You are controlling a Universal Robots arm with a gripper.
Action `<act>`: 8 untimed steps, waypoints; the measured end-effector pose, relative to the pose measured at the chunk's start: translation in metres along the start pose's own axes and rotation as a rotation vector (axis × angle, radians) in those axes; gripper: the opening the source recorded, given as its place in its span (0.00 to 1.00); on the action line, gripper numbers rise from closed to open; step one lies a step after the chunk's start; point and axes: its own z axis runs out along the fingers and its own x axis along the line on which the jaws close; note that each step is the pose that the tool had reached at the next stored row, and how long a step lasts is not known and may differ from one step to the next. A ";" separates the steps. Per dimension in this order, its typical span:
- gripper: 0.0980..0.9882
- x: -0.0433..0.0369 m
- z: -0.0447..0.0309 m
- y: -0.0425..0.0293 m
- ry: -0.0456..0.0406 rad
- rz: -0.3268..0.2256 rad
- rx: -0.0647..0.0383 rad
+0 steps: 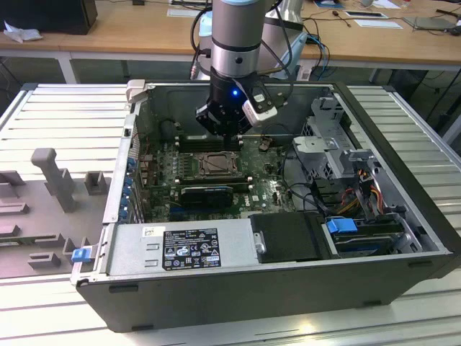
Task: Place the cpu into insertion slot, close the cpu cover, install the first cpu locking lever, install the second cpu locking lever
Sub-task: 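Install the second cpu locking lever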
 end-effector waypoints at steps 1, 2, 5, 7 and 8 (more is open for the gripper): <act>0.01 0.0000 0.0000 -0.0018 0.0000 0.000 0.000; 0.01 0.0000 -0.0001 -0.0047 0.0000 0.000 0.000; 0.01 0.0001 -0.0001 -0.0113 0.0000 0.000 0.000; 0.01 0.0002 0.0000 -0.0152 0.0000 0.000 0.000; 0.01 0.0002 0.0001 -0.0163 0.0000 0.000 0.000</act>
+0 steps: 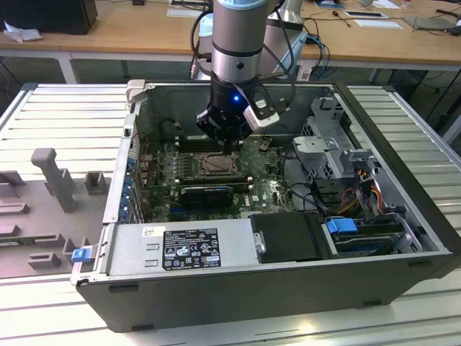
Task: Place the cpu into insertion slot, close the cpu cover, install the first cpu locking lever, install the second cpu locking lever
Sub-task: 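Install the second cpu locking lever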
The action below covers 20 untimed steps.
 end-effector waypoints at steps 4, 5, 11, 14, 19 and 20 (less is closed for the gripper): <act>0.01 0.0001 0.0020 -0.0036 0.0000 0.000 0.000; 0.01 0.0002 0.0027 -0.0044 0.0000 0.000 0.000; 0.01 0.0005 0.0069 -0.0058 0.0002 0.000 -0.003; 0.01 0.0009 0.0096 -0.0071 -0.0001 0.000 -0.033; 0.01 0.0024 0.0146 -0.0175 -0.0002 -0.002 -0.042; 0.01 0.0024 0.0145 -0.0196 -0.0002 -0.002 -0.043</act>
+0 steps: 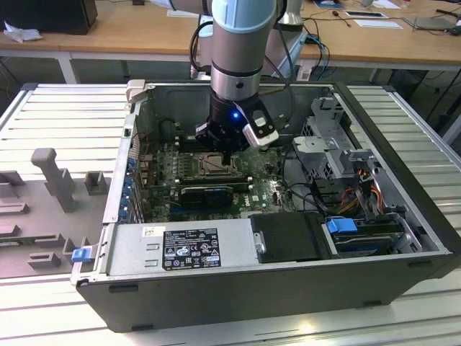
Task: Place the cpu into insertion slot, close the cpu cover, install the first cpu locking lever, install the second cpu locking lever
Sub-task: 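Install the second cpu locking lever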
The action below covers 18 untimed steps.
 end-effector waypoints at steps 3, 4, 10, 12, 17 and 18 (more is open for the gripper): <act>0.01 0.0001 -0.0034 -0.0007 0.0000 0.000 -0.001; 0.01 0.0001 -0.0042 -0.0010 -0.0001 0.000 -0.001; 0.01 0.0004 -0.0053 -0.0123 0.0001 0.000 -0.001; 0.01 0.0012 -0.0060 -0.0204 0.0002 -0.003 -0.005; 0.01 0.0167 -0.0056 -0.0227 0.0006 -0.015 -0.063; 0.01 0.0210 -0.0046 -0.0233 0.0008 -0.018 -0.065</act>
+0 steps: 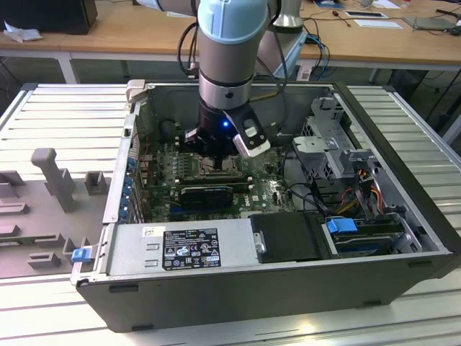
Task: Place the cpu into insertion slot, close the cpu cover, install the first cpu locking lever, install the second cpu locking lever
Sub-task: 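Install the second cpu locking lever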
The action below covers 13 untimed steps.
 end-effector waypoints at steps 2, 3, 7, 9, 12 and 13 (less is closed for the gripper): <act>0.01 0.0049 0.0007 -0.0015 0.0004 -0.002 0.000; 0.01 0.0083 0.0013 -0.0026 0.0005 -0.003 0.000; 0.01 0.0156 0.0017 -0.0103 0.0006 -0.007 -0.017; 0.01 0.0210 0.0053 -0.0118 0.0031 -0.026 -0.039; 0.01 0.0230 0.0142 -0.0150 0.0060 -0.044 -0.046; 0.01 0.0240 0.0168 -0.0157 0.0067 -0.048 -0.050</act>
